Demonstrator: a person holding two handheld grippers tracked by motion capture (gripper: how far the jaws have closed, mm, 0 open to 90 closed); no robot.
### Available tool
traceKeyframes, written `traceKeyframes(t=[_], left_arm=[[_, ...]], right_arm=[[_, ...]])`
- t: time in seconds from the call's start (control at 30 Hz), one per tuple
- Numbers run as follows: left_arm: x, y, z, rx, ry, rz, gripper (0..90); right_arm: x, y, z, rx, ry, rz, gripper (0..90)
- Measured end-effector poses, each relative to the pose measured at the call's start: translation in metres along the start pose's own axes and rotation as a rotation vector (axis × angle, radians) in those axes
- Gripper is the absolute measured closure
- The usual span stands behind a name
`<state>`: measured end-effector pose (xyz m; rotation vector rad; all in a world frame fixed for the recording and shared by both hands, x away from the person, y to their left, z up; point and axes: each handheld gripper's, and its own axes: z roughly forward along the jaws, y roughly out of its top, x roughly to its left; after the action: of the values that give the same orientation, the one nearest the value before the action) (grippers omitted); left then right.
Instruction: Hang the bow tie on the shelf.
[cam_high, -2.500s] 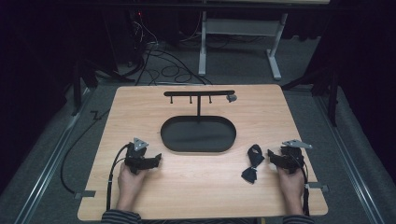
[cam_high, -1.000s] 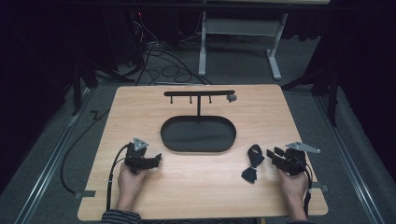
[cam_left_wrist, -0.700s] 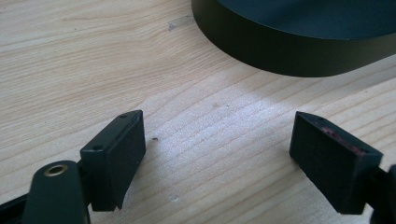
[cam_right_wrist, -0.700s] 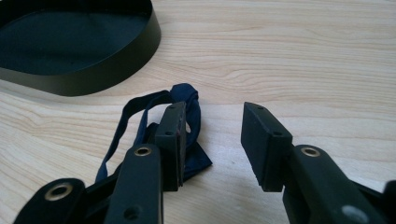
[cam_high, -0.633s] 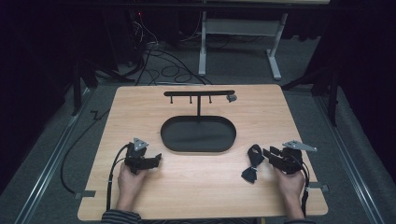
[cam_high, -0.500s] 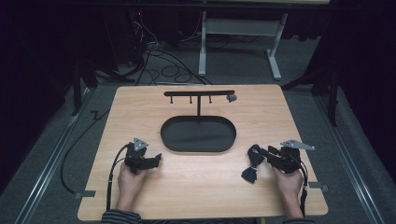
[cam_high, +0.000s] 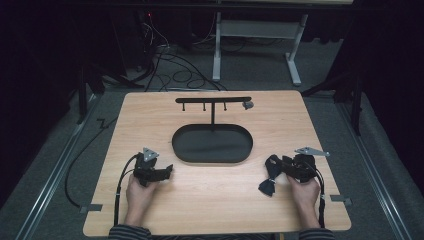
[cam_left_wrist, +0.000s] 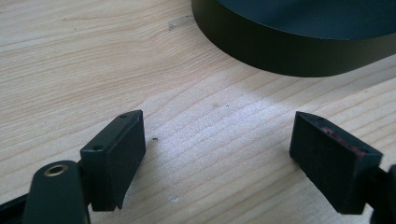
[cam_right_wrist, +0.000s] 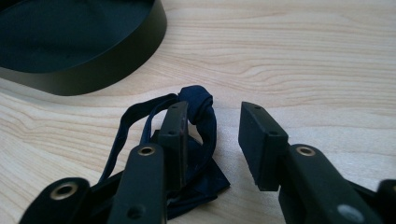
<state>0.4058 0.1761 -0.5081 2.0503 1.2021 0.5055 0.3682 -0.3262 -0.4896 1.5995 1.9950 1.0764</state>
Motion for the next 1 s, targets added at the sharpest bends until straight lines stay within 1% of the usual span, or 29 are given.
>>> traceKeyframes(t=[0.13, 0.23, 0.3, 0.33, 0.57, 0.67, 0.8, 1.0], left_arm=[[0.000, 0.000, 0.000, 0.000, 0.000, 0.000, 18.8], [0.000, 0.000, 0.000, 0.000, 0.000, 0.000, 18.8], [0.000, 0.000, 0.000, 0.000, 0.000, 0.000, 18.8], [0.000, 0.000, 0.000, 0.000, 0.000, 0.000, 18.8], [0.000, 0.000, 0.000, 0.000, 0.000, 0.000, 18.8], [0.000, 0.000, 0.000, 0.000, 0.000, 0.000, 18.8], [0.000, 0.000, 0.000, 0.000, 0.000, 0.000, 18.8], [0.000, 0.000, 0.000, 0.000, 0.000, 0.000, 18.8]], right_arm=[[-0.001, -0.001, 0.005, 0.019, 0.013, 0.006, 74.0], [-0.001, -0.001, 0.008, 0.032, 0.026, 0.006, 82.6], [-0.001, -0.001, 0.008, 0.031, 0.024, -0.005, 88.3], [0.000, -0.001, 0.007, 0.028, 0.024, -0.007, 89.6], [0.002, 0.000, -0.001, 0.000, 0.034, -0.023, 90.0], [0.004, 0.003, -0.006, -0.021, 0.038, -0.038, 90.0], [0.009, 0.008, -0.014, -0.047, 0.044, -0.053, 90.0], [0.018, 0.018, -0.022, -0.080, 0.053, -0.089, 90.0]])
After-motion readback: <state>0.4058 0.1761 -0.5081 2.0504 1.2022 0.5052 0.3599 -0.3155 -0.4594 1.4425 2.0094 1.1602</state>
